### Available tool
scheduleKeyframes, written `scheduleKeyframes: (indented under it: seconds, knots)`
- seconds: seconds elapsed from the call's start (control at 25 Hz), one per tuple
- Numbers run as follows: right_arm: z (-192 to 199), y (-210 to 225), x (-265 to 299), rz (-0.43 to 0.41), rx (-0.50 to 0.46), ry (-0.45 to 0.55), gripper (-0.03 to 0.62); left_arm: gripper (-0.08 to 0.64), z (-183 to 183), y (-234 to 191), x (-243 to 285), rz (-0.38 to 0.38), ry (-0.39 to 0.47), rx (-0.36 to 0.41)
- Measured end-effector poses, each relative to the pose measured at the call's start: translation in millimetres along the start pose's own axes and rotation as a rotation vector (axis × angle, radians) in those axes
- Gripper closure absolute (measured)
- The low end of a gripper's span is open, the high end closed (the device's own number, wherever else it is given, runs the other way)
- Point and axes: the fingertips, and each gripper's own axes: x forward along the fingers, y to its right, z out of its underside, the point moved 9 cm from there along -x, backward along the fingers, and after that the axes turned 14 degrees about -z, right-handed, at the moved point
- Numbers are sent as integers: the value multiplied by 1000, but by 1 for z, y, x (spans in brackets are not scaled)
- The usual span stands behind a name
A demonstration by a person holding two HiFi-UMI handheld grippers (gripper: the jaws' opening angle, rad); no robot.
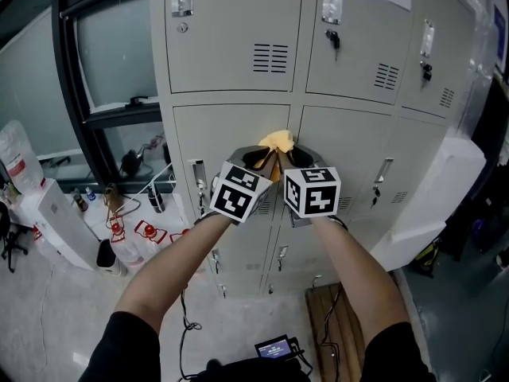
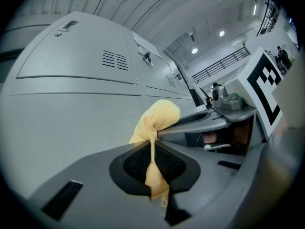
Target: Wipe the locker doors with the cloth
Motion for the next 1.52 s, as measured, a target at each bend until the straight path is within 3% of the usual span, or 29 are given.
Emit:
scheduleKeyframes:
  seconds: [0.32,0.88,1.52]
  knots:
    - [-4,-44,22,-86,16,17,525,525,11,-35,-39,-59,-8,-2]
    - [12,-136,92,-238,45,-14,525,525,62,-115,-106,-193,-97,-7]
    - [46,-156,128,-221,27,-67,525,525,108,-141,-102,-180,-159,-7]
